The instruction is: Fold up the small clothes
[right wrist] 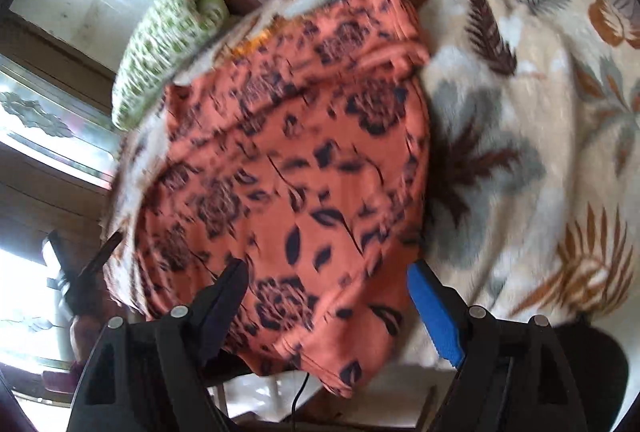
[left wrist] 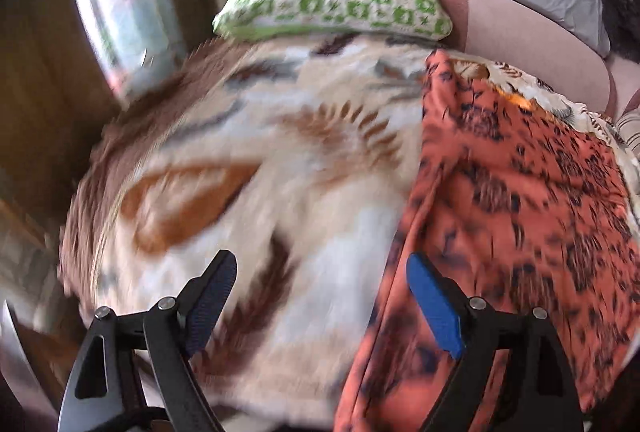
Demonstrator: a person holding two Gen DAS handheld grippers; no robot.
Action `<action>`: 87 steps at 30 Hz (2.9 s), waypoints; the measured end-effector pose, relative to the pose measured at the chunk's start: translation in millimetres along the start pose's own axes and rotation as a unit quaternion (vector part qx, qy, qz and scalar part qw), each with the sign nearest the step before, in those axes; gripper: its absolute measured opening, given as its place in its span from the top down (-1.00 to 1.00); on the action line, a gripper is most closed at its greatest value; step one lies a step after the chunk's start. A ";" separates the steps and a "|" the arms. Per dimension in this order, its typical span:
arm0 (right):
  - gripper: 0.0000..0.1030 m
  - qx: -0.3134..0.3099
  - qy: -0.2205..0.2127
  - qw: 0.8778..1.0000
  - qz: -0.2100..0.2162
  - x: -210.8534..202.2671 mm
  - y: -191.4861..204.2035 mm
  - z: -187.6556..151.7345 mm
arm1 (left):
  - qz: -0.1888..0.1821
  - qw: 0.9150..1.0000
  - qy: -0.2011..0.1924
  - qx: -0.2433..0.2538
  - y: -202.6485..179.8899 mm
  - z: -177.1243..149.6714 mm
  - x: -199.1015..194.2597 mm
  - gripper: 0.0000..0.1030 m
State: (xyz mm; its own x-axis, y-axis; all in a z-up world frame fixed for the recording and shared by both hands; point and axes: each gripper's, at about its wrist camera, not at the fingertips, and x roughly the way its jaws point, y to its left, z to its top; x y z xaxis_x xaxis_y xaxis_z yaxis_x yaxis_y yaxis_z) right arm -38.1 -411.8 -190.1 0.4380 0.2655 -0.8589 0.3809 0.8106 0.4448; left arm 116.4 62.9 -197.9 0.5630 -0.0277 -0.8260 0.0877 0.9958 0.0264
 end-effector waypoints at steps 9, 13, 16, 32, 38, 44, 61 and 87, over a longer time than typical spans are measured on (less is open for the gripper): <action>-0.64 0.044 -0.007 0.997 -0.063 13.2 -4.4 -1.5 | -0.022 0.996 0.077 -0.046 12.0 -42.7 -2.8 -0.70; -0.64 0.031 -0.029 0.994 -0.098 17.2 6.2 3.6 | -0.020 0.996 0.084 -0.034 6.5 -44.4 5.2 -0.65; -0.64 0.019 -0.031 0.993 -0.115 30.5 12.3 6.2 | -0.065 0.992 0.103 -0.016 -3.8 -47.4 11.0 -0.04; -0.55 0.073 0.055 0.989 -0.120 12.1 -47.5 -21.9 | -0.110 0.981 0.163 -0.001 0.6 -68.0 23.7 -0.02; -0.55 0.042 0.072 0.983 -0.164 33.3 -41.6 -22.5 | -0.127 0.977 0.172 -0.002 -3.5 -60.4 37.0 0.12; -0.55 0.074 0.064 0.989 -0.108 15.7 -73.6 -31.0 | -0.158 0.975 0.155 0.005 -10.0 -75.0 19.7 0.85; 0.77 0.071 0.118 0.990 -0.025 32.4 -95.4 -66.2 | -0.159 0.975 0.157 0.013 -22.8 -72.7 22.7 0.87; 0.84 0.153 -0.106 0.953 0.237 -30.8 -73.5 195.8 | -0.325 0.942 0.068 -0.051 -42.4 203.2 50.3 0.89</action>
State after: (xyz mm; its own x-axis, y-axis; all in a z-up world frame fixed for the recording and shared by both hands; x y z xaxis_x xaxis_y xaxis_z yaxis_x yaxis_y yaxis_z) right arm 79.9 -581.8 -146.7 0.7632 0.4261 -0.4858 0.3044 0.4261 0.8519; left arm 308.0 1.5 -126.1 0.3059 -0.6303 -0.7135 0.2937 0.7754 -0.5591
